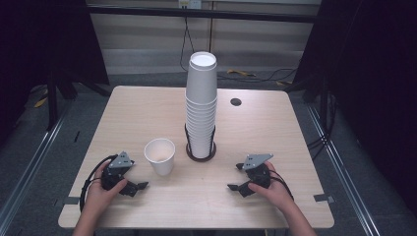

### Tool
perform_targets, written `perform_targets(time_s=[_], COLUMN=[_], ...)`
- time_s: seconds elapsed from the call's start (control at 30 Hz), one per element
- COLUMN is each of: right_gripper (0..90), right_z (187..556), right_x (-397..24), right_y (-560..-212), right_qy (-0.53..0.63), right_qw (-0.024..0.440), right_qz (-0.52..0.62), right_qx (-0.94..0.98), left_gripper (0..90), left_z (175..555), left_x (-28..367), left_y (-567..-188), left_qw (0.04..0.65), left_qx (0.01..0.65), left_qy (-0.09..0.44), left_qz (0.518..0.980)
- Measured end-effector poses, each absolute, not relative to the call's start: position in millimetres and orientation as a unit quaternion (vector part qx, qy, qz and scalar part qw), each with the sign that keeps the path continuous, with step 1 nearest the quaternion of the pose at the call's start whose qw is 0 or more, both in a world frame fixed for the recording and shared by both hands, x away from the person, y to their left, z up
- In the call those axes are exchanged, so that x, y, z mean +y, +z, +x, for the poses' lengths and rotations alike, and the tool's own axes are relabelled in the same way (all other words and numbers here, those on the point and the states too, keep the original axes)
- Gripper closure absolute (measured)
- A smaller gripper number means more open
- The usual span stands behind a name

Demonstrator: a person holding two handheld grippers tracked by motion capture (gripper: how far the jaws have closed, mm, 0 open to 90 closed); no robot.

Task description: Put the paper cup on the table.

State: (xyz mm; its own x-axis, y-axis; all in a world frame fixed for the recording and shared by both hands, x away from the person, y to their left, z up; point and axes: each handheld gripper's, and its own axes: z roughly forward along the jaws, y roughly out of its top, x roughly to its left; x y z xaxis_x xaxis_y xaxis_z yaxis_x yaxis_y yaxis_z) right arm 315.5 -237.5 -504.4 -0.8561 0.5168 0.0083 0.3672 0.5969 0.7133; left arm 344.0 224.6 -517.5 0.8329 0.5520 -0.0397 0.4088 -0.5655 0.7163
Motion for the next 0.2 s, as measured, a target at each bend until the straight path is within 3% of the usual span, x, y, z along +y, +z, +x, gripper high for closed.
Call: perform_targets(time_s=[0.2], right_gripper=[14.8], right_z=[315.0], right_x=[-237.5], right_y=[-504.3], right_qy=[0.373], right_qw=[0.102], right_qz=[0.253], right_qx=[0.887], left_gripper=[0.0], left_z=[344.0], left_x=[224.6], left_y=[-517.5], left_qw=[0.378], left_qx=[0.273], left_qy=[0.095], left_qz=[0.880])
